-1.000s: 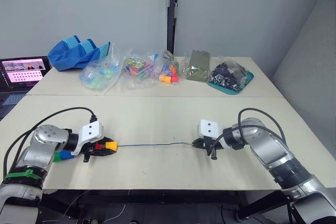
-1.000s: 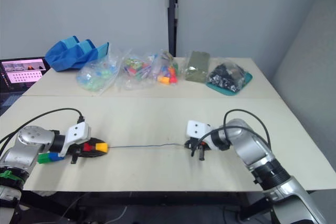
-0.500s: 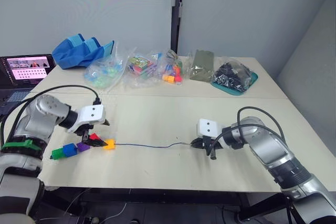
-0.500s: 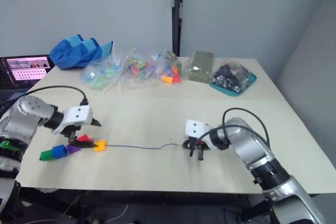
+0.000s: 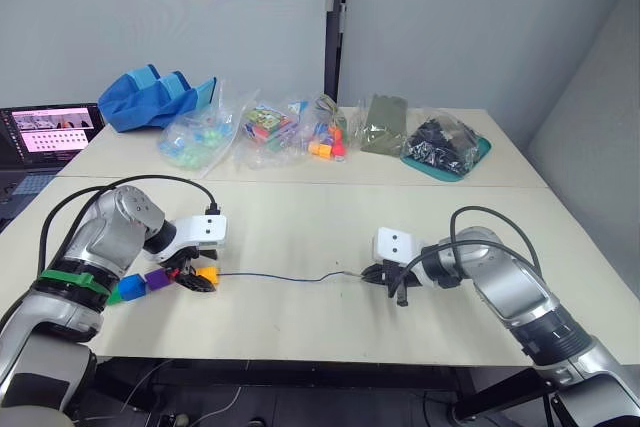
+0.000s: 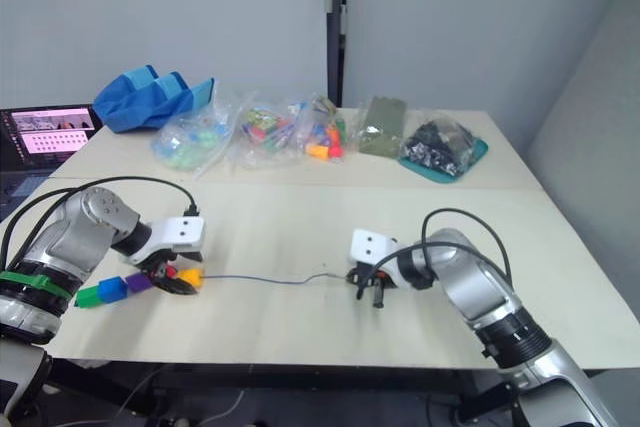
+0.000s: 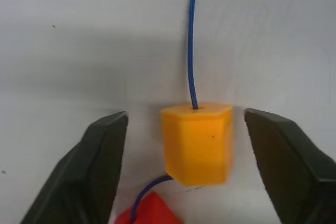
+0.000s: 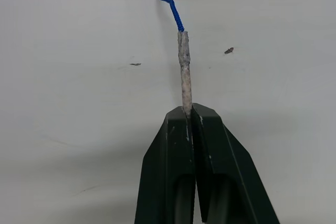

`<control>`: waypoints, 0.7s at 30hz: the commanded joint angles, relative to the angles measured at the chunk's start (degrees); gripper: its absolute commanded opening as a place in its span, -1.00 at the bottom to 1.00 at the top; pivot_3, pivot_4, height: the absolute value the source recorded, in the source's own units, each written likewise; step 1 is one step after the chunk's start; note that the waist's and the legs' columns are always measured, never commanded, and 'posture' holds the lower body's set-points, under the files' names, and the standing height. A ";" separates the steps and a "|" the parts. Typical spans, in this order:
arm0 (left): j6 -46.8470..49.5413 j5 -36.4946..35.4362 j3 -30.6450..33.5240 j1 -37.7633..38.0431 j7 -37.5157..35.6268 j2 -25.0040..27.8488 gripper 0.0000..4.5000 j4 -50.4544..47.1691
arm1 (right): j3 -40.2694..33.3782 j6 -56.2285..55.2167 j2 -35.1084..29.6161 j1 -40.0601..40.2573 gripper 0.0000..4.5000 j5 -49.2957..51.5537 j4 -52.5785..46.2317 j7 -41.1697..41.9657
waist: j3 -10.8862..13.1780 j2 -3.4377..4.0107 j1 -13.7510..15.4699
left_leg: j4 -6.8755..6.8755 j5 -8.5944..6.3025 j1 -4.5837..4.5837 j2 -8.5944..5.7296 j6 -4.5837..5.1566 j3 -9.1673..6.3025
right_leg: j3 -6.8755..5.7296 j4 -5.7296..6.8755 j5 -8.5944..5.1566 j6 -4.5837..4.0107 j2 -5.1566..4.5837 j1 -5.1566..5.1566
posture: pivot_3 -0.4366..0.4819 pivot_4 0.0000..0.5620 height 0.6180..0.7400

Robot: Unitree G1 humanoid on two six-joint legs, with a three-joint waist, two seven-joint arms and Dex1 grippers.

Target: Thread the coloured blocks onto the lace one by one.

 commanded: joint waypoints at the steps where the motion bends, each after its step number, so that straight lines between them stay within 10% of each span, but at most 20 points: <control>1: -0.12 0.15 0.23 0.52 0.59 0.06 0.02 -1.92 | -2.42 0.00 -0.63 -0.49 -1.00 0.91 -0.87 -0.13 | 0.00 0.00 0.10 | 0.01 0.00 0.00 0.00 0.00 0.00 | 0.01 0.00 0.00 0.00 0.00 0.01 | -0.05 -0.47 1.00; 5: -4.37 1.59 -0.34 -0.54 1.32 0.76 -0.43 -0.75 | -3.82 0.15 -2.98 0.55 -1.00 1.66 -1.62 1.19 | 0.00 0.00 0.20 | 0.02 0.00 0.00 0.00 0.00 0.00 | 0.01 0.00 0.00 0.00 -0.01 0.01 | -0.05 -0.47 1.00; 21: -20.03 3.14 0.50 -4.63 -0.56 4.62 -0.43 11.27 | -7.85 -1.44 -10.80 9.11 -1.00 3.19 0.81 3.67 | 0.00 0.00 0.12 | 0.03 -0.01 0.00 0.00 0.02 0.00 | 0.02 -0.01 0.00 0.00 -0.01 0.02 | -0.05 -0.47 1.00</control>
